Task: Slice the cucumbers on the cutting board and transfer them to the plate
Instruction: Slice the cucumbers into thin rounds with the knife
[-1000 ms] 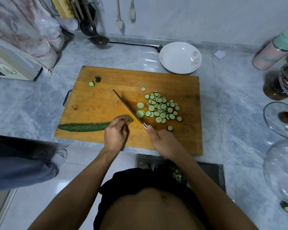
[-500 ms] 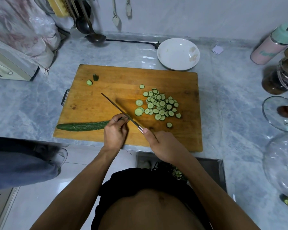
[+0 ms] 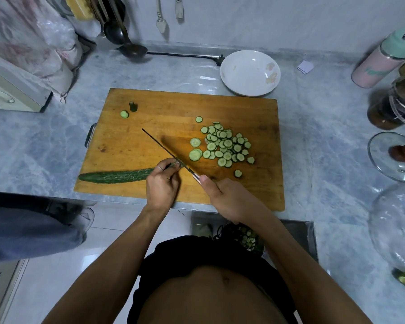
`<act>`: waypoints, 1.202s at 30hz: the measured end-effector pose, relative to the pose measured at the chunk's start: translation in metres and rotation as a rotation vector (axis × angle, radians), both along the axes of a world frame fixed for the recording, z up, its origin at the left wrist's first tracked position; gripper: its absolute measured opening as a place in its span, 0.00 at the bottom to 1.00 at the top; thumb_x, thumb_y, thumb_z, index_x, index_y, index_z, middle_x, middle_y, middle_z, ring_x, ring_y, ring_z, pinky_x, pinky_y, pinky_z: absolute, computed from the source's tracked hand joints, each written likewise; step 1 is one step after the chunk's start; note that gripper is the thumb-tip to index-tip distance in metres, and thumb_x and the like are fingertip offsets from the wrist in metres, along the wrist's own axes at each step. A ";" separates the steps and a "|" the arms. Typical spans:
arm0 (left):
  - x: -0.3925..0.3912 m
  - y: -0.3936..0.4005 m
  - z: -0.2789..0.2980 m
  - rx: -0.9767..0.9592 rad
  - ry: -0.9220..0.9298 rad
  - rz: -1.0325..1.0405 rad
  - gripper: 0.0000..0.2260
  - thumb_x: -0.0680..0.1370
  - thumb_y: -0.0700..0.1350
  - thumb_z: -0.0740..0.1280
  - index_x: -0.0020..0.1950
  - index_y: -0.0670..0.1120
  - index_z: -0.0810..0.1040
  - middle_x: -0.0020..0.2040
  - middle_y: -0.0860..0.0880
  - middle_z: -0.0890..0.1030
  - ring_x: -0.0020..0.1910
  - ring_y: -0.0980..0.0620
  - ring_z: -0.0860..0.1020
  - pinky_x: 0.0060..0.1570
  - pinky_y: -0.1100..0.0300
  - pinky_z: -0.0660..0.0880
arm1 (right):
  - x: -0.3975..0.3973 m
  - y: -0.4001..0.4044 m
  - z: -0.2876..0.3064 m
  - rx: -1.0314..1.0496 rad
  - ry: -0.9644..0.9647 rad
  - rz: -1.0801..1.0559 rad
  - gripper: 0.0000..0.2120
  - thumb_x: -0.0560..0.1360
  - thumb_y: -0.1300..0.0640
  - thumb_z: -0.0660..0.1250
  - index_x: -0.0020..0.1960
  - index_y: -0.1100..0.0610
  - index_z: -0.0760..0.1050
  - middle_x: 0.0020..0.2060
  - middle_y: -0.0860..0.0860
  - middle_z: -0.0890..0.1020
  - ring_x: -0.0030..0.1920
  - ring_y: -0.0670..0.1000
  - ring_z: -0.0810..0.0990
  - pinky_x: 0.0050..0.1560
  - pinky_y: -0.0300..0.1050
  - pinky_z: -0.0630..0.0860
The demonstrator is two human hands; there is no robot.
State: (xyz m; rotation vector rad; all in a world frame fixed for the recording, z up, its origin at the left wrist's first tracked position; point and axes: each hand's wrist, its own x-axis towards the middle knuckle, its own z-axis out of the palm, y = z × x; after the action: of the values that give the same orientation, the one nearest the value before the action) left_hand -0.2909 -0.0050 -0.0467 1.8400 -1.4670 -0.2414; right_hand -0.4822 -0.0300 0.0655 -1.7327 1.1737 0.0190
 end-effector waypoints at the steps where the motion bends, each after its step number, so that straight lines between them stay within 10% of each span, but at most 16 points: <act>1: 0.000 0.000 0.000 0.004 -0.003 0.001 0.12 0.71 0.29 0.65 0.49 0.37 0.84 0.53 0.43 0.83 0.47 0.49 0.80 0.51 0.71 0.70 | -0.001 -0.001 0.002 0.027 -0.007 -0.020 0.32 0.83 0.38 0.47 0.27 0.55 0.65 0.26 0.50 0.70 0.28 0.48 0.70 0.38 0.45 0.67; 14: 0.001 0.002 0.001 0.021 -0.024 -0.014 0.12 0.71 0.32 0.64 0.49 0.38 0.85 0.54 0.43 0.83 0.47 0.46 0.82 0.48 0.63 0.75 | 0.027 0.002 -0.030 -0.060 0.032 -0.054 0.30 0.84 0.40 0.46 0.29 0.54 0.64 0.28 0.51 0.69 0.42 0.55 0.71 0.44 0.45 0.63; 26: 0.006 0.001 0.001 -0.009 -0.052 -0.023 0.10 0.71 0.29 0.68 0.49 0.37 0.84 0.52 0.43 0.83 0.44 0.48 0.81 0.49 0.66 0.73 | 0.000 -0.005 -0.021 -0.067 -0.001 -0.137 0.34 0.83 0.40 0.46 0.35 0.63 0.74 0.34 0.60 0.80 0.39 0.57 0.78 0.46 0.49 0.72; 36: 0.005 0.001 -0.001 -0.016 -0.029 -0.013 0.12 0.70 0.28 0.65 0.48 0.37 0.84 0.52 0.44 0.83 0.46 0.52 0.79 0.49 0.69 0.71 | 0.004 0.009 -0.009 -0.097 0.006 0.001 0.29 0.83 0.39 0.46 0.29 0.52 0.63 0.28 0.49 0.69 0.34 0.52 0.70 0.44 0.45 0.64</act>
State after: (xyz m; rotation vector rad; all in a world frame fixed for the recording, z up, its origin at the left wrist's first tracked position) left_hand -0.2861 -0.0040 -0.0474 1.8279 -1.4969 -0.2098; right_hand -0.4783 -0.0205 0.0562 -1.8197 1.1954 -0.0325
